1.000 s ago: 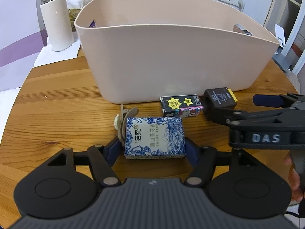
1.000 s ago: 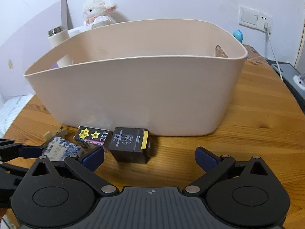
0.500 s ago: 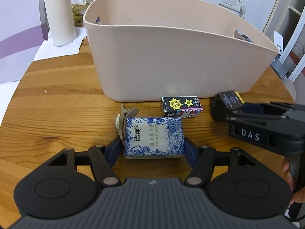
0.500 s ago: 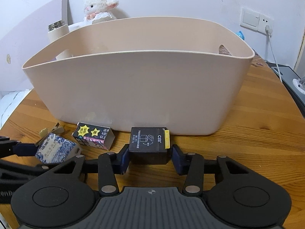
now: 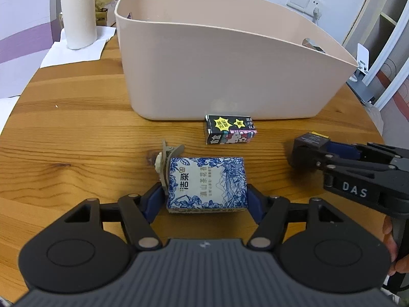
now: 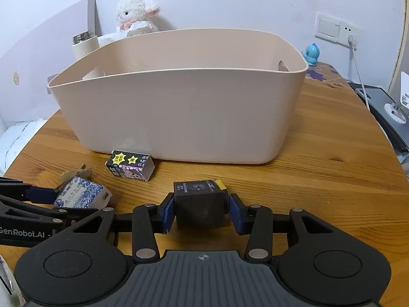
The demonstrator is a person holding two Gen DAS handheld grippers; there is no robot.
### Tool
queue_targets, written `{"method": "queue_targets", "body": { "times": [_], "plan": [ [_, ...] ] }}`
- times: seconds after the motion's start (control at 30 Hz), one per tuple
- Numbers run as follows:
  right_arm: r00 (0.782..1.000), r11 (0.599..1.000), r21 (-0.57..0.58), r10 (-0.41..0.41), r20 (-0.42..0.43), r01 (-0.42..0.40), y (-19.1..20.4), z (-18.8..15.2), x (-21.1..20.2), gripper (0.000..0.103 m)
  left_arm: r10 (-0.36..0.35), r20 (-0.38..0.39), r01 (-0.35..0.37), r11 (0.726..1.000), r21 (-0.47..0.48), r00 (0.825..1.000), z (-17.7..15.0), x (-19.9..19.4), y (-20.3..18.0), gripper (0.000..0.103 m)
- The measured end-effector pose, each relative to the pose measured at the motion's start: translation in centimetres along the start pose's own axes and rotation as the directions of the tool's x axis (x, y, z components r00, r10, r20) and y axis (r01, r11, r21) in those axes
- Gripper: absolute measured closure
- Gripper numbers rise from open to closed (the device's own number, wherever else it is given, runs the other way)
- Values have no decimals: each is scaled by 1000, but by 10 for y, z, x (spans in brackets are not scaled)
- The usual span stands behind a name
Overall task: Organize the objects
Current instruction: 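Carry both boxes over the beige basket and open both tools to drop them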
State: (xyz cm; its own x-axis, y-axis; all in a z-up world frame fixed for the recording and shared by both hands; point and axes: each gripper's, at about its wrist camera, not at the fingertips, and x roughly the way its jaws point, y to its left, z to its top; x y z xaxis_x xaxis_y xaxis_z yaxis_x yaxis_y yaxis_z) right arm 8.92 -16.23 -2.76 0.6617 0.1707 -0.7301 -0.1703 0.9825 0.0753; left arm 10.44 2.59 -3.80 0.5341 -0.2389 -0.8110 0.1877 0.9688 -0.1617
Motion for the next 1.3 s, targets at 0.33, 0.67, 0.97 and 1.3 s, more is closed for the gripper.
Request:
{"method": "queue_targets", "body": {
  "times": [0.33,0.67,0.97,1.3],
  "plan": [
    [1000,1000,18,4,0,-4,-4,-13,-7,62,6,-31,-6,1000,4,999,-8,-6,0,24],
    [1000,1000,15,6,2,-6,-5,-17,-11,62,-24,-55,25,1000,4,998,-11,-10,-3,27],
    [1000,1000,16,12,-8,-12,-5,-20,-10,62,-67,-6,67,998,7,998,5,1,8,30],
    [1000,1000,12,17,-4,-17,-5,-21,-10,62,-24,-18,25,996,87,1000,-7,-1,-3,37]
  ]
}}
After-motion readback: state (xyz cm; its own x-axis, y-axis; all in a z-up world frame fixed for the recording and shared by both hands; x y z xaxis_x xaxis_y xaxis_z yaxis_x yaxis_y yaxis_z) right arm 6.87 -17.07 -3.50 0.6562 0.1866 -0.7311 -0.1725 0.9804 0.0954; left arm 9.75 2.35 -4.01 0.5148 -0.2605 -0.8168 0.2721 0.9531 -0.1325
